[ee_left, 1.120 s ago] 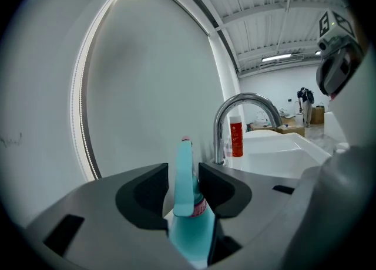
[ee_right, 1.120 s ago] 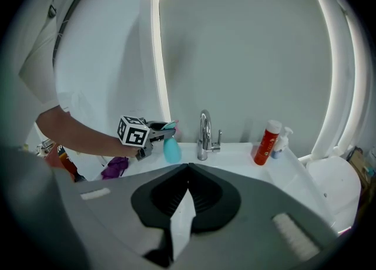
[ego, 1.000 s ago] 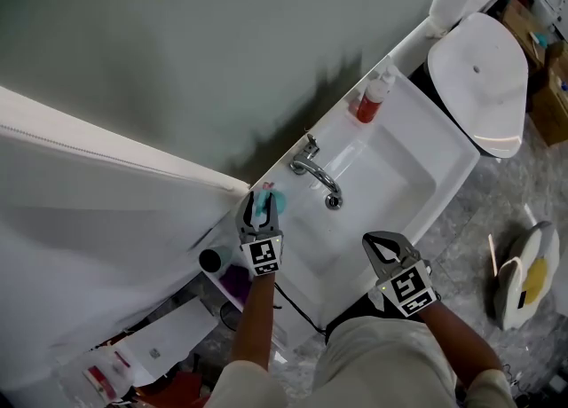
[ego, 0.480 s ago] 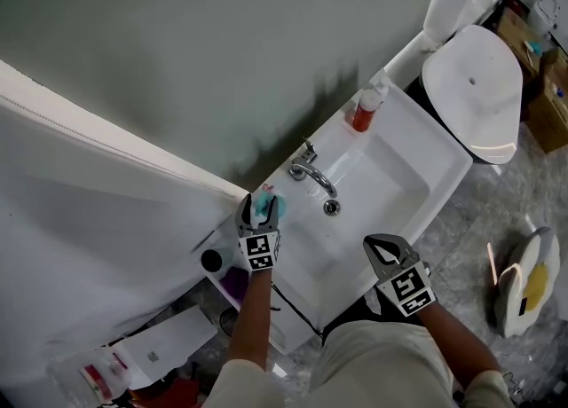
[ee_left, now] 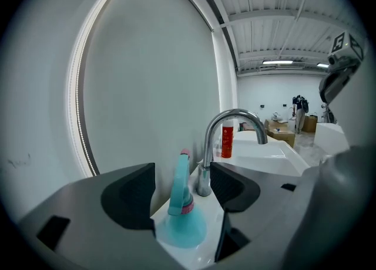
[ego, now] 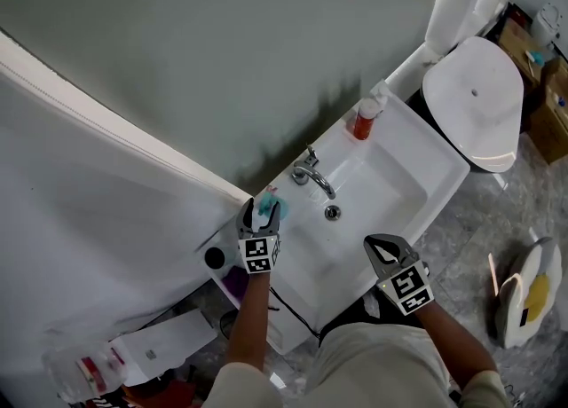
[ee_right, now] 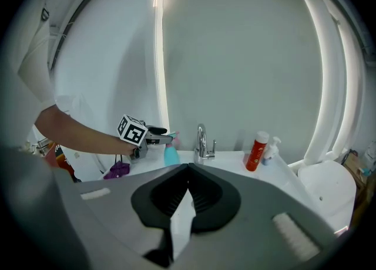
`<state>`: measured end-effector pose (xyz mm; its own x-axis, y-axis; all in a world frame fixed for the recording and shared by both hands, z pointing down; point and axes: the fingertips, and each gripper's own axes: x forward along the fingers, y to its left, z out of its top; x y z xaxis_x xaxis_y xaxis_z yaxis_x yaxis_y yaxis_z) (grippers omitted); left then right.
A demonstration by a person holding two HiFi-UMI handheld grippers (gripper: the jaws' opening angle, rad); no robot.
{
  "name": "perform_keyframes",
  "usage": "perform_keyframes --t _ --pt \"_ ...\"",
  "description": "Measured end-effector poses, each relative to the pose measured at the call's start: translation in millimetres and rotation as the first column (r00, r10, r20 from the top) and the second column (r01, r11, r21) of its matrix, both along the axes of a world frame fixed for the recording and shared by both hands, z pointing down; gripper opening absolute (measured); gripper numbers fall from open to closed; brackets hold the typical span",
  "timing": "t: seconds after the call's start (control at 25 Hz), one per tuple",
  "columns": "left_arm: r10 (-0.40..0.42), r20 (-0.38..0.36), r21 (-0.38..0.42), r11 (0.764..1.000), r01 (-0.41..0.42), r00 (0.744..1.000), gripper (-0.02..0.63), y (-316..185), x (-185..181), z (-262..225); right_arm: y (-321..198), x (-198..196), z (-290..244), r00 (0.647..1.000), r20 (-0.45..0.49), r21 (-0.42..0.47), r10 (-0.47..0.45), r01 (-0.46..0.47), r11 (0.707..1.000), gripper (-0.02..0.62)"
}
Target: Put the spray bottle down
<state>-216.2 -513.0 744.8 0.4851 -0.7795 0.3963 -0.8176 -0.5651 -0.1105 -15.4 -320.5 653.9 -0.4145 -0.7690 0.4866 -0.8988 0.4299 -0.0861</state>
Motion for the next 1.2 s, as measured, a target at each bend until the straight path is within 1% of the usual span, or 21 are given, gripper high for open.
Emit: perform_keyframes --t 0.28,0.36,0.56,0.76,0.88,1.0,1.08,1.2 --pt "-0.019 0.017 0.031 0.999 0.019 1.0 0.278 45 -7 -47 9 11 -23 0.999 0.017 0.054 -0.039 0.038 0.998 0.011" --pt "-0.043 0.017 0.037 0.998 0.042 0.999 0.278 58 -9 -63 9 14 -32 0.998 0.023 0.069 -0.06 0.059 0.996 0.011" --pt "-0.125 -0.009 0.055 0.991 0.126 0.992 0.278 99 -3 -103 8 28 -49 0.987 0.025 0.1 -0.159 0.156 0.983 0.011" --pt "-0.211 -0.04 0.053 0.976 0.213 0.977 0.276 154 14 -129 18 50 -62 0.972 0.04 0.132 -0.232 0.225 0.965 0.011" --pt "-0.237 -0.042 0.062 0.969 0.239 0.971 0.271 191 32 -141 30 63 -64 0.962 0.046 0.149 -0.271 0.261 0.954 0.011" --pt "-0.257 -0.03 0.075 0.963 0.258 0.966 0.239 229 50 -155 49 72 -69 0.946 0.053 0.162 -0.319 0.307 0.938 0.011" --pt "-0.285 -0.026 0.081 0.955 0.286 0.958 0.21 252 59 -164 60 77 -72 0.935 0.055 0.172 -0.351 0.337 0.926 0.011" --pt "-0.35 -0.014 0.075 0.934 0.35 0.937 0.205 281 67 -172 74 82 -74 0.919 0.057 0.187 -0.391 0.375 0.908 0.011"
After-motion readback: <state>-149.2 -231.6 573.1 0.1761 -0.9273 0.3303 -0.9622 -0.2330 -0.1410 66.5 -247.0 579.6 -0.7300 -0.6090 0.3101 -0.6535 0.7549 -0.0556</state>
